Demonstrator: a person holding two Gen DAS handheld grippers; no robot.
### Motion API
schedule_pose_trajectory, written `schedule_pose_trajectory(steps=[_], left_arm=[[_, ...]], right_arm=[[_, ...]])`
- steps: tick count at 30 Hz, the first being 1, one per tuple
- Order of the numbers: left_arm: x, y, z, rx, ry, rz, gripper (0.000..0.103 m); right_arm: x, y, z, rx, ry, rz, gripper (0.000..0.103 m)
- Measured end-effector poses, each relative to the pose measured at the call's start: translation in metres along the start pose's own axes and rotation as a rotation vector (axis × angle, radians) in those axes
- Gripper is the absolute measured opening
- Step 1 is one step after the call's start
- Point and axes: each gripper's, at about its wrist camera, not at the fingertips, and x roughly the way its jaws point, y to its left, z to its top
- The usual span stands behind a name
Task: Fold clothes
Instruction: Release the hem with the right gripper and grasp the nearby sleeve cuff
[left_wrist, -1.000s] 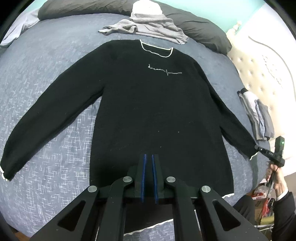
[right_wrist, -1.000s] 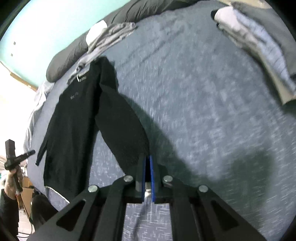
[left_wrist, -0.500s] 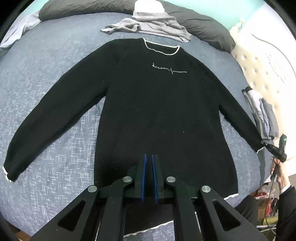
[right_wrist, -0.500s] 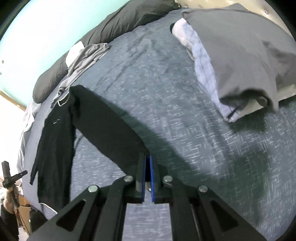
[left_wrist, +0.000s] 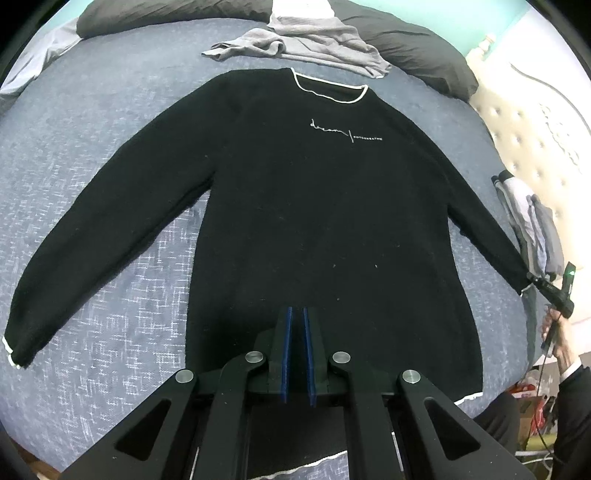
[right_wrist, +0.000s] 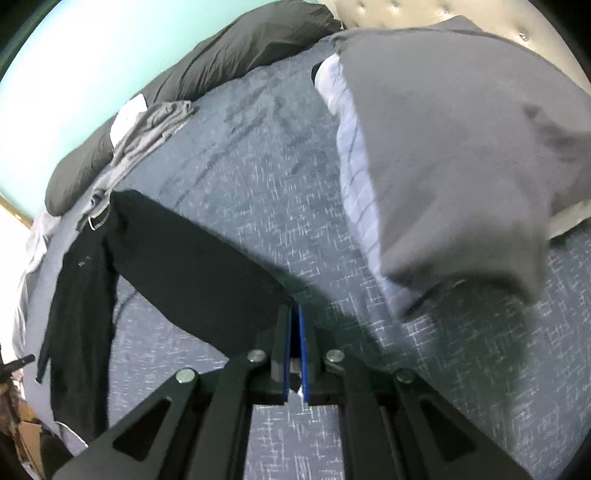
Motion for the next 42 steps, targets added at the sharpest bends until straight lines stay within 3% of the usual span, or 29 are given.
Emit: schedule_pose_trajectory(steps=[8, 12, 13, 24, 26, 28, 30, 39, 42], left_arm=[[-0.004, 0.0, 0.001, 0.004, -0.006, -0.006, 0.007], [-0.001, -0.001, 0.0, -0.002, -0.005, -0.016, 0.007], [0.0, -0.002, 0.0, -0.001, -0.003, -0.017, 0.007], [0.002, -0.018, 0.001, 0.02, 0.0, -0.023, 0.007], [0.0, -0.018, 0.002, 0.019, -0.003, -0.02, 0.007], [-0.001, -0.018, 0.003, 0.019, -0.006, -0.018, 0.007], [-0.002, -0.018, 0.004, 0.02, -0.009, -0.018, 0.007], [-0.003, -0.015, 0.005, 0.014, -0.012, -0.018, 0.007], [-0.007, -0.005, 0.007, -0.011, -0.024, -0.01, 0.007]], right_arm=[[-0.011, -0.015, -0.011, 0.106, -0.088, 0.03, 0.008], [-0.023, -0.023, -0.024, 0.148, -0.11, 0.048, 0.038], [-0.024, -0.025, -0.028, 0.153, -0.108, 0.051, 0.04], [0.006, -0.022, -0.044, 0.173, -0.027, 0.076, 0.041], [0.012, -0.018, -0.042, 0.164, -0.021, 0.07, 0.04], [0.014, -0.016, -0.042, 0.158, -0.022, 0.054, 0.016], [0.014, -0.015, -0.042, 0.158, -0.029, 0.037, 0.008], [-0.034, -0.016, -0.019, 0.09, -0.203, -0.038, 0.001], [-0.027, -0.018, -0.014, 0.091, -0.176, -0.057, 0.001]])
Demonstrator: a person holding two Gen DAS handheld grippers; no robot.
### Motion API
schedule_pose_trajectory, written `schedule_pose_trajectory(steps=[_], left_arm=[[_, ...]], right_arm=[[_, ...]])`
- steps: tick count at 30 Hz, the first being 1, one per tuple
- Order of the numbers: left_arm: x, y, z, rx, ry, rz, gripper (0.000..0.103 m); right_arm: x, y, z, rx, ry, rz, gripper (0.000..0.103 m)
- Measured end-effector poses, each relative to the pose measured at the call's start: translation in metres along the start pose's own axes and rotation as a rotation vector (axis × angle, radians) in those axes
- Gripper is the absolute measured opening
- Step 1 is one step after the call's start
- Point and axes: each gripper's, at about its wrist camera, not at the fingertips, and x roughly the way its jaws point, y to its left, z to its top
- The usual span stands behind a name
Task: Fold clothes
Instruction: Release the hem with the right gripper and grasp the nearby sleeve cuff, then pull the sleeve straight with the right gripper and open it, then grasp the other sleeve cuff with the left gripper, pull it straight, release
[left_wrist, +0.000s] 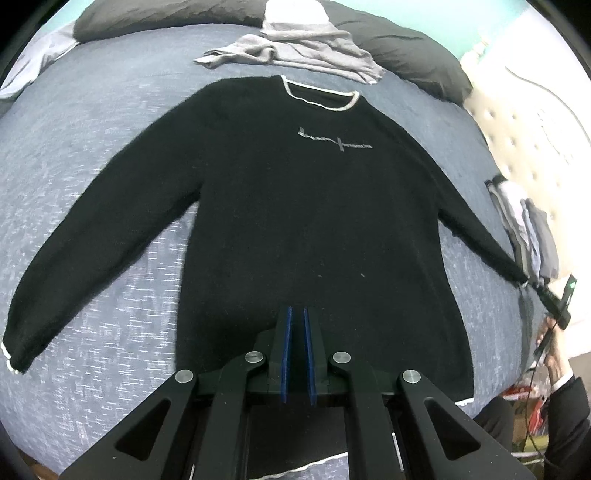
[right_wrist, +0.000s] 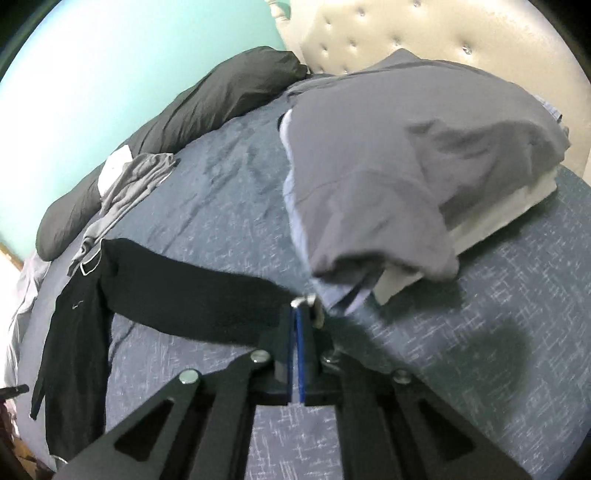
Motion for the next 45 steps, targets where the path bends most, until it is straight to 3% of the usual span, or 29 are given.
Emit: schedule_pose_trajectory(steps=[11, 14, 25, 29, 31, 38, 45], left_arm=[[-0.027, 0.083, 0.015, -0.129, -0.05, 0.09, 0.008], [-0.035, 0.117, 0.016, -0.168, -0.064, 0.134, 0.016], [-0.053, 0.234, -0.001, -0.282, -0.096, 0.25, 0.025], [-0.057, 0.266, -0.012, -0.303, -0.112, 0.278, 0.026], [-0.058, 0.279, -0.016, -0.306, -0.115, 0.284, 0.027], [-0.051, 0.302, -0.025, -0.293, -0.112, 0.243, 0.028], [-0.038, 0.3, -0.026, -0.255, -0.094, 0.213, 0.03]], right_arm=[[0.012, -0.004, -0.031, 0.071, 0.124, -0.007, 0.002], [-0.002, 0.004, -0.033, 0.047, 0.109, -0.012, 0.002], [-0.025, 0.072, -0.031, -0.065, 0.121, 0.049, 0.005], [-0.02, 0.099, -0.028, -0.107, 0.135, 0.059, 0.015], [-0.016, 0.111, -0.027, -0.108, 0.142, 0.071, 0.034], [-0.007, 0.145, -0.023, -0.124, 0.158, 0.086, 0.034], [-0.003, 0.166, -0.023, -0.151, 0.167, 0.087, 0.035]])
